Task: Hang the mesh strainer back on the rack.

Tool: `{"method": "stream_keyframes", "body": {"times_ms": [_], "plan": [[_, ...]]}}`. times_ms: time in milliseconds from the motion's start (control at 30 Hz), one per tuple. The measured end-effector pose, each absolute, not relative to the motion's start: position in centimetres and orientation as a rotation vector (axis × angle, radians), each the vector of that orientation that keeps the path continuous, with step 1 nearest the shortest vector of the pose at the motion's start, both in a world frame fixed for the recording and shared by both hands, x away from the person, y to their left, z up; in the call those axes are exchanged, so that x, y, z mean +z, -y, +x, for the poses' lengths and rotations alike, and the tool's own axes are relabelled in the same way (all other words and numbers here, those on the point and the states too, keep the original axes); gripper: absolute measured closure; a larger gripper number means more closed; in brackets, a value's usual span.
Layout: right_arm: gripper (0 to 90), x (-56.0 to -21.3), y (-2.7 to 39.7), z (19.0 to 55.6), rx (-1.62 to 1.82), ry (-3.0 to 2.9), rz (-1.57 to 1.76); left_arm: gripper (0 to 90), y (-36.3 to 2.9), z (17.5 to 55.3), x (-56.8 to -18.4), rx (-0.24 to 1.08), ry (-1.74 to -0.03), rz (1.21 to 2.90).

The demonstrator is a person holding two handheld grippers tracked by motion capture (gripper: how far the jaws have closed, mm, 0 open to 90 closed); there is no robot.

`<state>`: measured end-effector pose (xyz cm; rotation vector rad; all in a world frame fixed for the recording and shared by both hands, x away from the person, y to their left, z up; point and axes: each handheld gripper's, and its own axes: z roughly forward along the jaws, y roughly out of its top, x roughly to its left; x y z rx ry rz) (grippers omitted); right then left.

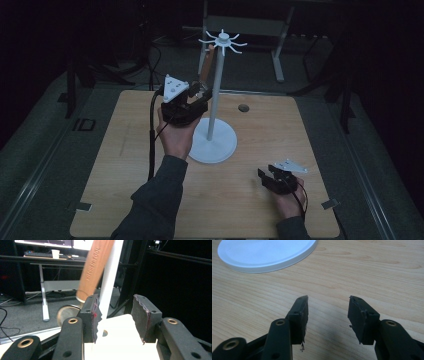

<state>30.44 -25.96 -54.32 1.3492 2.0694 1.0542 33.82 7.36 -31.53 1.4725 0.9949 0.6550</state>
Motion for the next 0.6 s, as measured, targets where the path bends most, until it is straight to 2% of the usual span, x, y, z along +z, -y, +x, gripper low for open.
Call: {"method": "stream_keyframes", "body": {"times_ms": [600], "plan": [[48.6, -54.42, 26.15, 30.42, 1.046, -2.058, 1.363, 54.0, -7.71, 33.31, -32.27, 0.586, -0.98, 1.488]]}}
